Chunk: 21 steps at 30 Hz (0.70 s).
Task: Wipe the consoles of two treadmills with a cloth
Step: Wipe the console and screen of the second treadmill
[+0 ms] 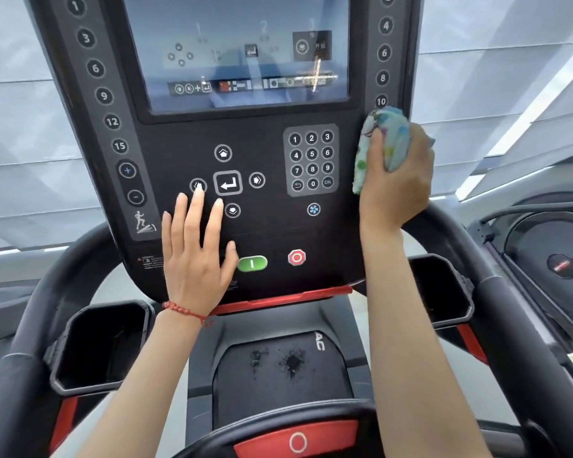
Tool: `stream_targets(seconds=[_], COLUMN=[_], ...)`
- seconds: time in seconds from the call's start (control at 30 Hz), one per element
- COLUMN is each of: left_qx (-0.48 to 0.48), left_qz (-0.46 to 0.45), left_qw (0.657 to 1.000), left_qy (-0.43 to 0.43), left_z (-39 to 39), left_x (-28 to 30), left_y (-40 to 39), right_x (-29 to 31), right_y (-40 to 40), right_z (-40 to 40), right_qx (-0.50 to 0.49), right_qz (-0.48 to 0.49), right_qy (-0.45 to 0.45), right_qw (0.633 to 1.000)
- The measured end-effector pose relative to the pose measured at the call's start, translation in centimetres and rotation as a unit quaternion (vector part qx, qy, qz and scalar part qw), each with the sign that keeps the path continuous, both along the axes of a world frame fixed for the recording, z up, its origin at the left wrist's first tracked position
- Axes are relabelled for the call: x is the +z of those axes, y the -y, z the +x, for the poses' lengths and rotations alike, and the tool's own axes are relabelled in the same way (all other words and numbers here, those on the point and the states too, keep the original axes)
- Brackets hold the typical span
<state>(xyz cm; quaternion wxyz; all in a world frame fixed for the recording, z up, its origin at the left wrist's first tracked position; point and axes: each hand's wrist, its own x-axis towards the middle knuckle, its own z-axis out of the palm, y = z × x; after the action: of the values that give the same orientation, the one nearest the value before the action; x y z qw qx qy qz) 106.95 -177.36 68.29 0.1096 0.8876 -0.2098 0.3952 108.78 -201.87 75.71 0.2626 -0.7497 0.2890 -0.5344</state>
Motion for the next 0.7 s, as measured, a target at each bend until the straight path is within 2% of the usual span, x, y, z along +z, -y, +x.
stream_targets(seconds=[0.1, 0.3, 0.43, 0.5, 0.63, 0.7], left_qx=[0.003, 0.011, 0.013, -0.014, -0.053, -0.061], left_qz=[-0.001, 0.0, -0.009, -0.011, -0.026, -0.027], left_qw=[1.0, 1.0, 1.0, 1.0, 0.998, 0.998], left_qy=[-0.001, 0.001, 0.012, 0.023, 0.022, 0.018], left_z=[0.0, -0.1, -0.1, 0.0, 0.4, 0.8], left_x=[-0.1, 0.0, 0.9, 1.7, 3.2, 3.7], left_y=[0.0, 0.2, 2.1, 3.9, 7.5, 9.0], right_x=[0.5, -0.1, -0.3, -0.8, -2.5, -3.3], right_y=[-2.3, -7.0, -4.3, -2.5, 1.0, 1.9], right_z=[0.3, 1.3, 0.9, 0.4, -1.5, -2.4], right_qx=[0.02, 0.106, 0.129, 0.104, 0.044, 0.025], right_qz=[0.026, -0.138, -0.248, -0.228, -0.089, -0.056], right_qy=[0.013, -0.006, -0.011, -0.021, -0.033, -0.039], right_qw=[0.999, 0.985, 0.96, 0.968, 0.995, 0.997])
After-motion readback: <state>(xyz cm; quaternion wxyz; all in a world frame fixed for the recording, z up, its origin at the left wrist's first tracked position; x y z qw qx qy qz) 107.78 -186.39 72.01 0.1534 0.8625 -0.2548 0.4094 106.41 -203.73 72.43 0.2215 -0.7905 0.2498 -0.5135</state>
